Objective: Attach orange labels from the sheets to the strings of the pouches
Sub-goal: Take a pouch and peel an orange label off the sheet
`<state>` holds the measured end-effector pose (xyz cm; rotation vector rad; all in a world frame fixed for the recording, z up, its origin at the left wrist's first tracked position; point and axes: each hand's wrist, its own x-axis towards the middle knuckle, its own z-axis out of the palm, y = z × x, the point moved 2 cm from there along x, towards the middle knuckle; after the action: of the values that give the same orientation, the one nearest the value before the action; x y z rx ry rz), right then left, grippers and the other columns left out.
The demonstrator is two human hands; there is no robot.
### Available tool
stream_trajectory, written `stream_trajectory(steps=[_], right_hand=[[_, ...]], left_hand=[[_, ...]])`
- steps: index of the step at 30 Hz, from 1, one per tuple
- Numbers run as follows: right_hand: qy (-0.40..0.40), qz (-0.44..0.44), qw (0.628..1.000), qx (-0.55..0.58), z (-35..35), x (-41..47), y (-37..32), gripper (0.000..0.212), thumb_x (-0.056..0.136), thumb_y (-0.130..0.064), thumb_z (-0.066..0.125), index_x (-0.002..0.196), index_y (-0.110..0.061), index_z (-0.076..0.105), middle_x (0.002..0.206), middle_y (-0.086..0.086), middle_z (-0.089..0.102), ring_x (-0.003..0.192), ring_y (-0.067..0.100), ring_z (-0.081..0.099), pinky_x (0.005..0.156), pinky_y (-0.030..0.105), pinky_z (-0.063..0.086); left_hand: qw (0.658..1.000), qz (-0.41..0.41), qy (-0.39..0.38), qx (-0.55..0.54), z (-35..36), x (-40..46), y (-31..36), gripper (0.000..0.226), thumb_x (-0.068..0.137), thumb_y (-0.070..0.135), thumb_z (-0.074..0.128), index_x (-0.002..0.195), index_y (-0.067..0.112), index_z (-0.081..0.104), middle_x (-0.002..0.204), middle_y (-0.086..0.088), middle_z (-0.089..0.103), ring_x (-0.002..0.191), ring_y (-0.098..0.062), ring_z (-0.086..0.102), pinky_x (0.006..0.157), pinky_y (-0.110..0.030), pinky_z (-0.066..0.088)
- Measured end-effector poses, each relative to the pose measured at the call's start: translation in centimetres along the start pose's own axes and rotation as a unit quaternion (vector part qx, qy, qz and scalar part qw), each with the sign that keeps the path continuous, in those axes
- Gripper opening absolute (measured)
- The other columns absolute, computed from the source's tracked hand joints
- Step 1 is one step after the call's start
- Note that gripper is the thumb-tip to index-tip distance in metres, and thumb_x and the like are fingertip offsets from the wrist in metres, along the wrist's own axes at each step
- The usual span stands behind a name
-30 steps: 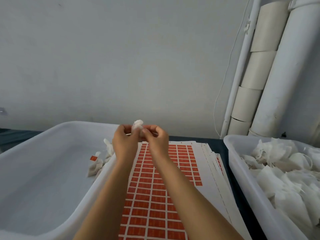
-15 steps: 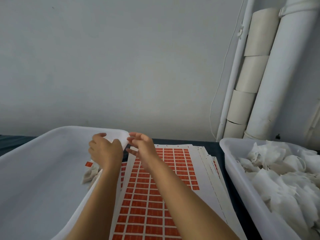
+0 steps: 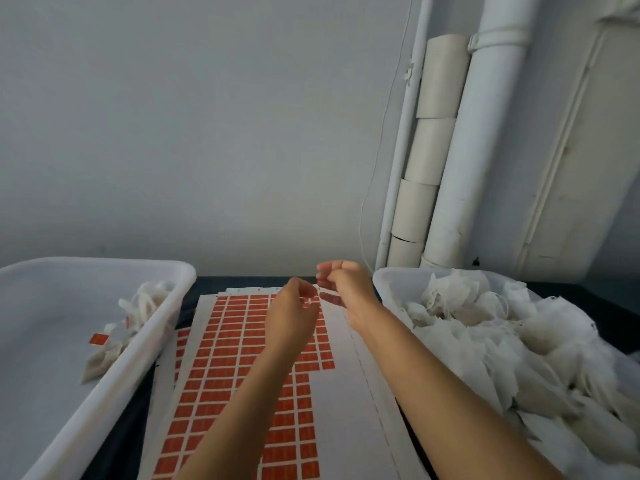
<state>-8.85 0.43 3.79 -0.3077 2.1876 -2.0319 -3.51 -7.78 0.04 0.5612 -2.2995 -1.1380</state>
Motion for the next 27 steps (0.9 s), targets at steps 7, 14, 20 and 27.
stream_trajectory(steps=[7, 14, 20, 27], right_hand=[[0.116, 0.022, 0.993, -0.026, -8.3, 3.5, -0.1, 0.033, 0.087, 0.006, 0.038, 0.072, -0.013, 0.061, 0.073, 0.004, 0.062, 0.078, 0.021, 0.061, 0.074, 0.036, 0.054], [0.232, 0.020, 0.962, -0.145, -13.8, 5.5, 2.5, 0.022, 0.087, -0.005, 0.045, 0.091, 0.000, 0.067, 0.089, 0.014, 0.065, 0.083, 0.032, 0.061, 0.082, 0.041, 0.053], [0.096, 0.115, 0.922, -0.358, -14.0, 6.1, 4.2, 0.018, 0.087, -0.009, 0.055, 0.102, -0.003, 0.063, 0.104, 0.014, 0.064, 0.089, 0.029, 0.060, 0.080, 0.034, 0.050], [-0.038, 0.170, 0.869, -0.463, -13.4, 5.9, 5.0, 0.028, 0.086, -0.011, 0.059, 0.061, -0.010, 0.046, 0.063, 0.006, 0.051, 0.059, 0.017, 0.049, 0.071, 0.032, 0.048]], left_hand=[[0.992, 0.057, -0.105, -0.039, 7.0, 1.8, 4.3, 0.015, 0.090, 0.022, 0.062, 0.105, 0.022, 0.059, 0.110, 0.004, 0.064, 0.087, -0.008, 0.055, 0.070, -0.020, 0.044], [0.982, 0.089, -0.164, 0.037, 11.1, 3.0, 6.5, 0.030, 0.085, 0.033, 0.066, 0.112, 0.023, 0.061, 0.125, -0.008, 0.052, 0.116, -0.025, 0.046, 0.096, -0.039, 0.047], [0.915, 0.120, -0.259, 0.284, 12.6, 3.4, 7.5, 0.050, 0.083, 0.041, 0.065, 0.126, 0.016, 0.056, 0.152, -0.011, 0.015, 0.139, -0.035, 0.011, 0.113, -0.046, 0.019], [0.872, 0.106, -0.268, 0.396, 13.7, 2.8, 8.4, 0.070, 0.087, 0.045, 0.060, 0.144, 0.015, 0.034, 0.158, -0.012, -0.003, 0.144, -0.036, -0.009, 0.117, -0.050, 0.002]])
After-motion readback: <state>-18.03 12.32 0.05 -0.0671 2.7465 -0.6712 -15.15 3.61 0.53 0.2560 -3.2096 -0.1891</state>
